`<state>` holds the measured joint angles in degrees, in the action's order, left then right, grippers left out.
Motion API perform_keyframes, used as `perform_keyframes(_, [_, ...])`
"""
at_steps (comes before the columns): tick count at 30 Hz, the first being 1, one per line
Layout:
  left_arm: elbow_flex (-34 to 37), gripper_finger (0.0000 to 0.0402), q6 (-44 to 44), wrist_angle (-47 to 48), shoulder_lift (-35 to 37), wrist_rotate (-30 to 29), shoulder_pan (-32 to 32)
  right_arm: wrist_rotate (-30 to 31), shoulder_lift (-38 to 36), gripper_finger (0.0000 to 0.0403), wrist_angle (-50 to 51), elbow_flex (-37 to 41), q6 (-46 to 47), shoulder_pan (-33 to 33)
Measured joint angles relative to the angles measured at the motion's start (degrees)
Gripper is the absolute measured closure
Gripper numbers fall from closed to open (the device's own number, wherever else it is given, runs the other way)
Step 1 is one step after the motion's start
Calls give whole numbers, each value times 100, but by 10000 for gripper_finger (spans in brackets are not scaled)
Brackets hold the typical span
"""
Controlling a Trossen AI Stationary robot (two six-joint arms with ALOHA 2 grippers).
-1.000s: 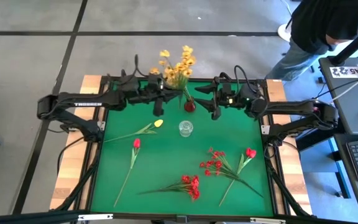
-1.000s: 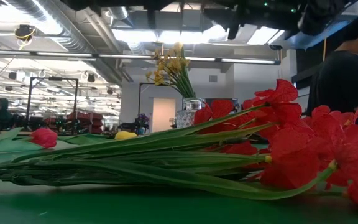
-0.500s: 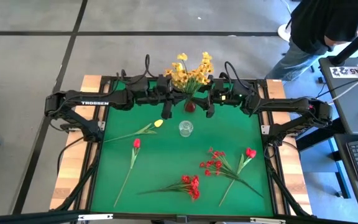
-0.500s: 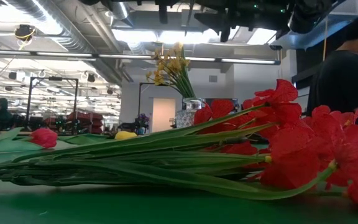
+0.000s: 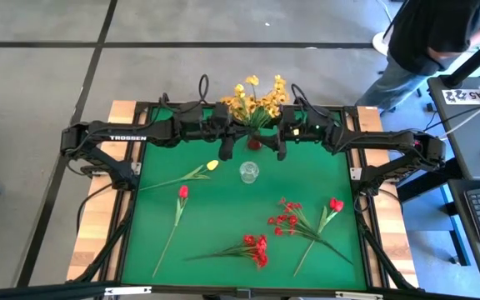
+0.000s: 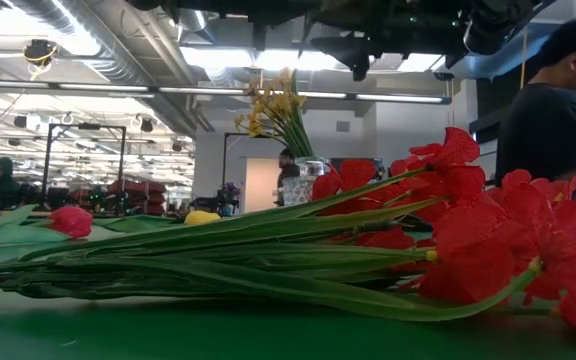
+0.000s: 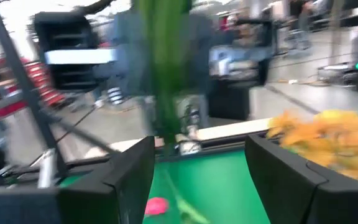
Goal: Sort flowers into vase by color
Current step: Put the yellow flowers into the red vase
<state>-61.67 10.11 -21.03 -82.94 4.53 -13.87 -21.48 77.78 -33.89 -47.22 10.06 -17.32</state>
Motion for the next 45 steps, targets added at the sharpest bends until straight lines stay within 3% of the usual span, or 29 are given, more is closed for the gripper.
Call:
perform_keyframes(5, [0,393,-28,230,55,-88,-17,-198,-4,155,123,-2,-134,13])
perform_keyframes(28, [0,390,23,-328,19,-91,131,293,-4,159,-378,-2,-78,13])
perform_keyframes(35, [8,390,129,-451,-158,-56,131,291,-7,229,-398,-2,18,13])
perform_keyframes(45, [7,390,151,-465,-192,-39,129,238,-19,386,-387,-2,2,12])
